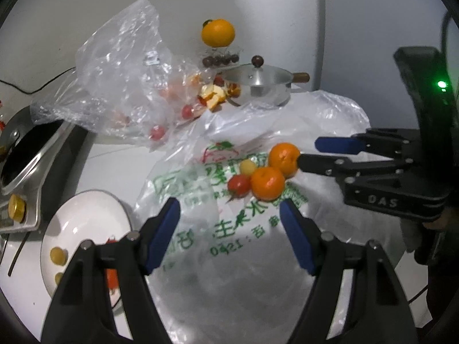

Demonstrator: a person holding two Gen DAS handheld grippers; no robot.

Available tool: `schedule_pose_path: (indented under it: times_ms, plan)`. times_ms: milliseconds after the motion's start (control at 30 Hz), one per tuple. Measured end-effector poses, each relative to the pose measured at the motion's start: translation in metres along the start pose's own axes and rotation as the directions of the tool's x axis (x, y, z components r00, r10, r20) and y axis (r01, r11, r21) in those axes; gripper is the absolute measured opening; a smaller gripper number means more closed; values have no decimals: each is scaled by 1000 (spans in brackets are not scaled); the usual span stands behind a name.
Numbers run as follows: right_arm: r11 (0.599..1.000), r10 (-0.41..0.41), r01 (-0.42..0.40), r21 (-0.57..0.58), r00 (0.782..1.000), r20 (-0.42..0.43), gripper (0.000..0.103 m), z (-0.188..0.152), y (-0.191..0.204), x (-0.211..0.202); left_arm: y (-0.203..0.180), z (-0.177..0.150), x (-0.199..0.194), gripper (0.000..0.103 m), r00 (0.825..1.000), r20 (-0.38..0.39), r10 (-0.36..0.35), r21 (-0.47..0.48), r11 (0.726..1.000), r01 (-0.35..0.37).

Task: Organize fruits
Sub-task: 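Move both open grippers back over the fruit on the plastic bag, then grasp an orange with the left gripper while the right gripper grasps another orange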

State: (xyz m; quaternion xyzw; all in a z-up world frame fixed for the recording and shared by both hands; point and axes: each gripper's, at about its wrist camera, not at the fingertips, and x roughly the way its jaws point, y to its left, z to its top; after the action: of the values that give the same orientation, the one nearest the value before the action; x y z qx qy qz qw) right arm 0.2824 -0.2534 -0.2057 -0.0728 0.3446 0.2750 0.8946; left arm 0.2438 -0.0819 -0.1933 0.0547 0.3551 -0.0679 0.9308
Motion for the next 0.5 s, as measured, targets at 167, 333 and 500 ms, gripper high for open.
schedule_pose_path:
  times_ms: [167, 333, 500]
  plan:
    - [1000, 4, -4, 5, 1000, -13, 40, 5, -7, 14, -2, 6, 11, 73, 1000, 4, -1, 8, 1000, 1]
    - [1000, 10, -10, 21, 1000, -26, 40, 11, -13, 27, -3, 9, 23, 73, 1000, -6, -5, 14, 1000, 6]
    - [1000, 18, -17, 21, 999, -44, 40, 16, -13, 38, -2, 10, 32, 73, 1000, -10, -13, 21, 1000, 13]
